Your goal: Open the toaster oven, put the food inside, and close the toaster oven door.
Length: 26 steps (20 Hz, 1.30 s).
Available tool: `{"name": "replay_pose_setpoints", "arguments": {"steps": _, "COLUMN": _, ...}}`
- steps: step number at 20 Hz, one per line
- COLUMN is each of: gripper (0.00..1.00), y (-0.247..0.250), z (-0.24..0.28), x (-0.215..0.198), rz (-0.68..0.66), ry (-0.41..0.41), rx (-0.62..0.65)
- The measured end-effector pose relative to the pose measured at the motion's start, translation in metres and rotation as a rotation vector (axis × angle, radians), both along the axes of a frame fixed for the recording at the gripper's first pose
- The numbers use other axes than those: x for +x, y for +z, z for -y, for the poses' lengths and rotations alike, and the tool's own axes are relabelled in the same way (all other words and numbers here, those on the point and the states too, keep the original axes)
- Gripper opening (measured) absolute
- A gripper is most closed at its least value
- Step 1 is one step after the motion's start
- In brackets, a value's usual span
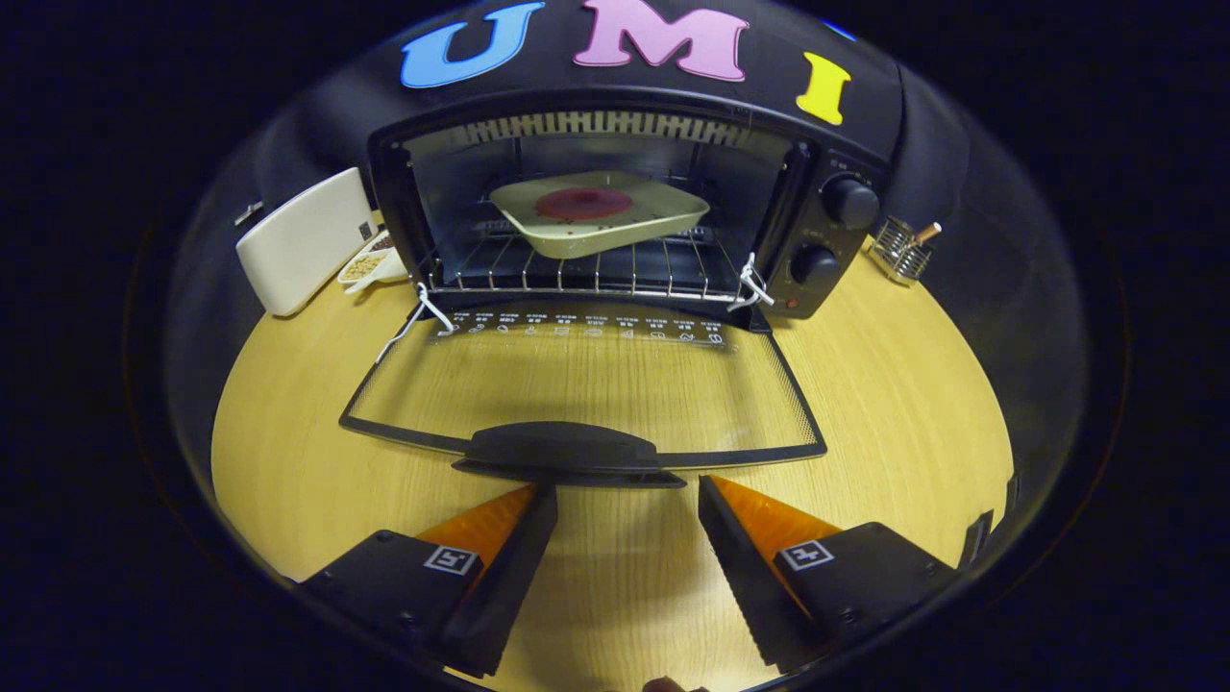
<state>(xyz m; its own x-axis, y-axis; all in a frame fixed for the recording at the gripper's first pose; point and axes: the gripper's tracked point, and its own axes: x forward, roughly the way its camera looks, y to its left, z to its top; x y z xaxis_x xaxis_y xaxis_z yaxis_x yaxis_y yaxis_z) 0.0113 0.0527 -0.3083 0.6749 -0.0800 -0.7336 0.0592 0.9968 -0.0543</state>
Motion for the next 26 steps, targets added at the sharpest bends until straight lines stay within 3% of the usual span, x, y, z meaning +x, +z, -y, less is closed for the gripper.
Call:
{"name": "replay_pose_setpoints", "arguments": {"steps": 8, "gripper": 0.97, "y": 0.058, "z": -0.002, "x": 0.008, "rz": 0.157, "ry": 0.069, "rx": 0.020}}
{"name": "replay_pose_setpoints", "arguments": {"steps": 13, "gripper": 0.97, "y": 0.124, "z": 0.005, "x": 0.032, "rz": 0.302, "ry": 0.032, "rx": 0.048}}
{"name": "replay_pose_setpoints", "arguments": {"steps": 19, "gripper": 0.97, "y": 0.222, "z": -0.003, "x": 0.025, "rz": 0.521, "ry": 0.081, "rx": 0.088}}
{"name": "replay_pose_setpoints", "arguments": {"steps": 23, "gripper": 0.97, "y": 0.275, "z": 0.030, "x": 0.000, "rz": 0.622, "ry": 0.087, "rx": 0.056}}
{"name": "replay_pose_setpoints", "arguments": {"steps": 26, "gripper": 0.97, "y": 0.315, "z": 0.074, "x": -0.015, "rz": 0.688, "ry": 0.040, "rx": 0.025}}
